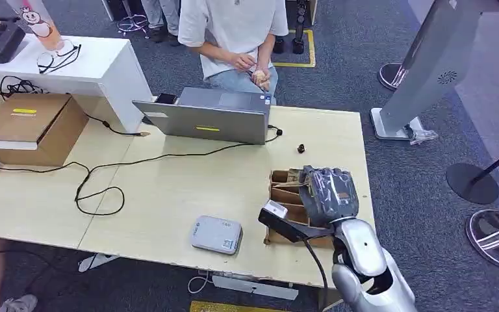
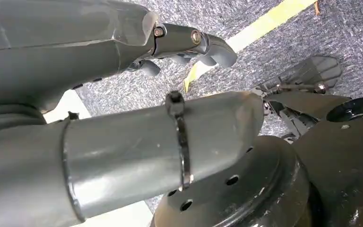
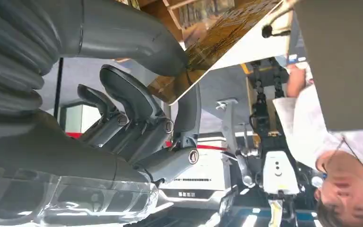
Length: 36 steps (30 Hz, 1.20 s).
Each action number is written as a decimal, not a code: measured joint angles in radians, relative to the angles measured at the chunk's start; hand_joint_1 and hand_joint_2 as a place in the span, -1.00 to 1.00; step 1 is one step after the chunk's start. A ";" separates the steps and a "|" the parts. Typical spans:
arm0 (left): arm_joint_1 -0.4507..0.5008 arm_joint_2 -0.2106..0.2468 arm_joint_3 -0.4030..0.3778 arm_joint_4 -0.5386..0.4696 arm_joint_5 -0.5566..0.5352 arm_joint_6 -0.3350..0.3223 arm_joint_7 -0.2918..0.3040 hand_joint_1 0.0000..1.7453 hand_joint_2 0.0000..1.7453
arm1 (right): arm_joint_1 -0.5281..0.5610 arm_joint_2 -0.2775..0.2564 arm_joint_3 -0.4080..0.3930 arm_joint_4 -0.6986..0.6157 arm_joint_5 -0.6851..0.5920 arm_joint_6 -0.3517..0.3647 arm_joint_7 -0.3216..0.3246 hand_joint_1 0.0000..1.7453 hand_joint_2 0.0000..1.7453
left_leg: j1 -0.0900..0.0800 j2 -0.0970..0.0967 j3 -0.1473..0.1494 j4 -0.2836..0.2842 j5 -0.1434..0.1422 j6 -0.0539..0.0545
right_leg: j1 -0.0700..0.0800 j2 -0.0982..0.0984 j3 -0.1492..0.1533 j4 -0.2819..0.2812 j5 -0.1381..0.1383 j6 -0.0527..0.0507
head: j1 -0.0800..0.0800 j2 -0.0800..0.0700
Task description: Pass the card to the sensor for recognition and then transmit it.
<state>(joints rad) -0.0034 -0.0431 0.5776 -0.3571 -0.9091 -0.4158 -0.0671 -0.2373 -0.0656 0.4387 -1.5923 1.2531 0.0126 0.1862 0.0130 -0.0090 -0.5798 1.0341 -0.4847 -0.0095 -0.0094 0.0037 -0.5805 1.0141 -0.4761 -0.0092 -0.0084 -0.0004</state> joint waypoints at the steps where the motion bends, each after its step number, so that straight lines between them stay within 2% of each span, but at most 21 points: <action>1: 0.000 0.000 0.000 0.000 -0.002 0.000 0.000 -1.00 -1.00 | 0.001 0.000 0.000 -0.004 -0.001 -0.002 -0.001 1.00 1.00 | 0.000 0.000 0.000 0.000 0.000 0.000 | 0.000 0.000 0.000 0.000 0.000 0.000 | 0.000 0.000; 27: 0.000 -0.010 0.026 0.000 -0.032 -0.002 0.000 -1.00 -1.00 | 0.012 0.000 -0.015 -0.042 -0.036 -0.102 -0.061 1.00 1.00 | 0.000 0.000 0.000 0.000 0.000 0.000 | 0.000 0.000 0.000 0.000 0.000 0.000 | 0.000 0.000; 36: -0.001 -0.010 0.031 0.000 -0.048 -0.003 0.000 -1.00 -1.00 | 0.011 0.000 -0.016 -0.040 -0.061 -0.180 -0.092 1.00 1.00 | 0.000 0.000 0.000 0.000 0.000 0.000 | 0.000 0.000 0.000 0.000 0.000 0.000 | 0.000 0.000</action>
<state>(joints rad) -0.0046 -0.0534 0.6088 -0.3574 -0.9575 -0.4185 -0.0675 -0.2262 -0.0652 0.4231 -1.6327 1.1925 -0.1679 0.0938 0.0130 -0.0090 -0.5798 1.0340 -0.4847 -0.0095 -0.0094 0.0036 -0.5805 1.0141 -0.4761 -0.0092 -0.0088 -0.0004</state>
